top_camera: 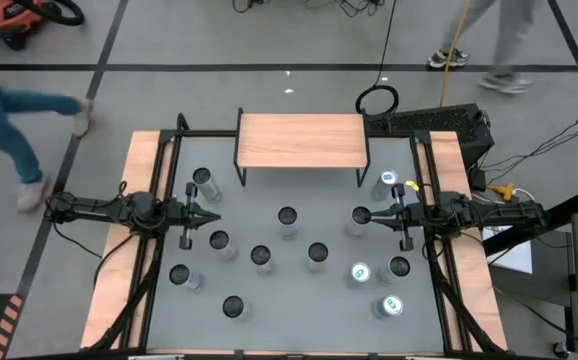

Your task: Place canned beverage on shelf

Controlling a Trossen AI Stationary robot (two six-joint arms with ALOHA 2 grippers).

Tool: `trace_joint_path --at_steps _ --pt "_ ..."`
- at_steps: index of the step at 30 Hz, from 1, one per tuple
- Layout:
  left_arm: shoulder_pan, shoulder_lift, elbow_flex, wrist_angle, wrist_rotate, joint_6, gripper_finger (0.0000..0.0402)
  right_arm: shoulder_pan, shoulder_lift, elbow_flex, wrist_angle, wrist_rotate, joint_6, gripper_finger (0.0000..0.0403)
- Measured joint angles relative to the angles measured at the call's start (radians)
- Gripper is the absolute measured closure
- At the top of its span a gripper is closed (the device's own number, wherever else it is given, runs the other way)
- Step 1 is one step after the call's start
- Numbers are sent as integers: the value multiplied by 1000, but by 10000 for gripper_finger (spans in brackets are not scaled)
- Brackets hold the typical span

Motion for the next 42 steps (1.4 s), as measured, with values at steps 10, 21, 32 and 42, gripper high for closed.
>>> trace_joint_path --at_steps 10,21,32,42 --pt "0 0 0 0 0 7 401 0 0 0 0 0 6 403" --pt "0 0 0 2 0 8 401 0 30 60 -22 5 110 403" --pt "0 0 0 1 0 7 401 0 182 267 -48 13 172 403" --pt "0 0 0 1 0 7 401 0 411 588 -237 86 211 403"
